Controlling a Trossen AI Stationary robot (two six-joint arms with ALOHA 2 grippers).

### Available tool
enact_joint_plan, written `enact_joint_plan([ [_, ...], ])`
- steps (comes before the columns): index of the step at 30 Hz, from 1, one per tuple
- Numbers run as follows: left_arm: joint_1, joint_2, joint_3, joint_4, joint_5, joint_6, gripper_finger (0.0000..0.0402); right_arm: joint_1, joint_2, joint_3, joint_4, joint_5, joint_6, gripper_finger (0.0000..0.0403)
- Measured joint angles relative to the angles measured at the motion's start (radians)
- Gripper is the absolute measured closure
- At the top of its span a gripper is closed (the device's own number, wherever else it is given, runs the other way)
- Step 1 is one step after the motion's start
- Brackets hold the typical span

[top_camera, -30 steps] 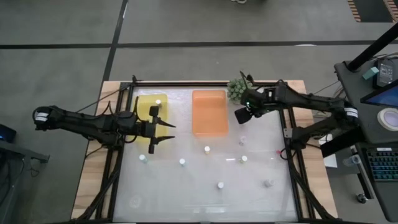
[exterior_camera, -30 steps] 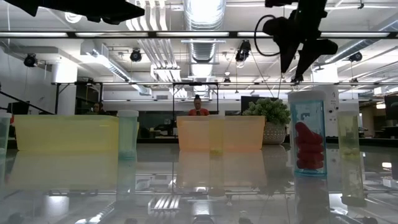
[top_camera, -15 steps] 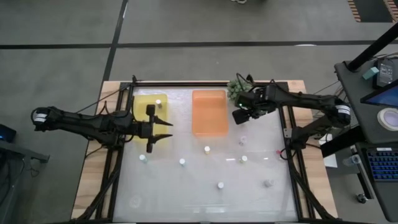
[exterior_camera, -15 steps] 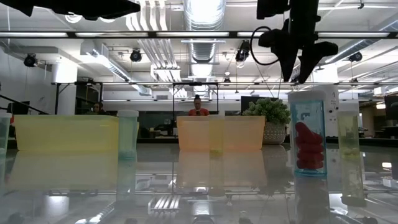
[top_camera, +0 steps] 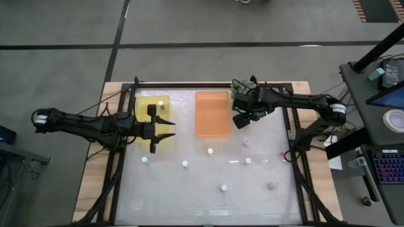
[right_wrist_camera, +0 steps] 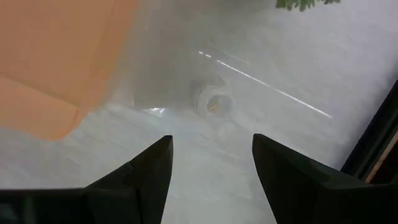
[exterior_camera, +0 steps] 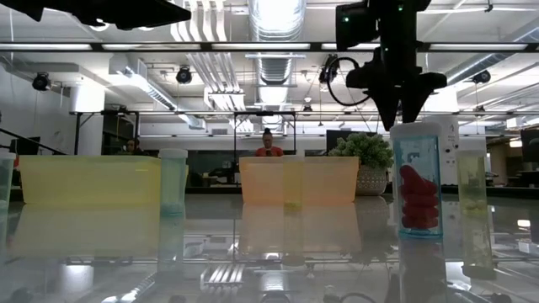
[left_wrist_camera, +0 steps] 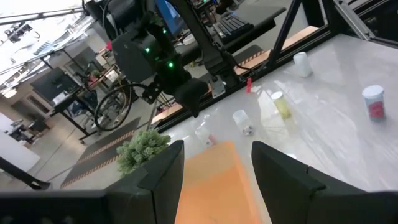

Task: Pick and place medicine bottles into bin by pill shape (circle, oval)
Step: Put the top transparent capsule bottle into the yellow bin

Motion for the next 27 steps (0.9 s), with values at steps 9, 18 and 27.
enact_joint_plan([
  [9, 0.000, 0.000, 0.000, -0.002, -0.004, 0.000, 0.0228, -0.034, 0.054, 0.000, -0.001, -0.012, 0.052, 0.0186],
  [18, 0.000, 0.000, -0.001, -0.002, -0.004, 0.002, 0.0228, -0.079, 0.071, 0.000, 0.002, -0.017, 0.015, 0.0101],
  [27, 0.000, 0.000, -0.001, -0.002, -0.023, 0.005, 0.0228, -0.083, 0.072, -0.027, 0.034, -0.017, 0.004, 0.0097],
])
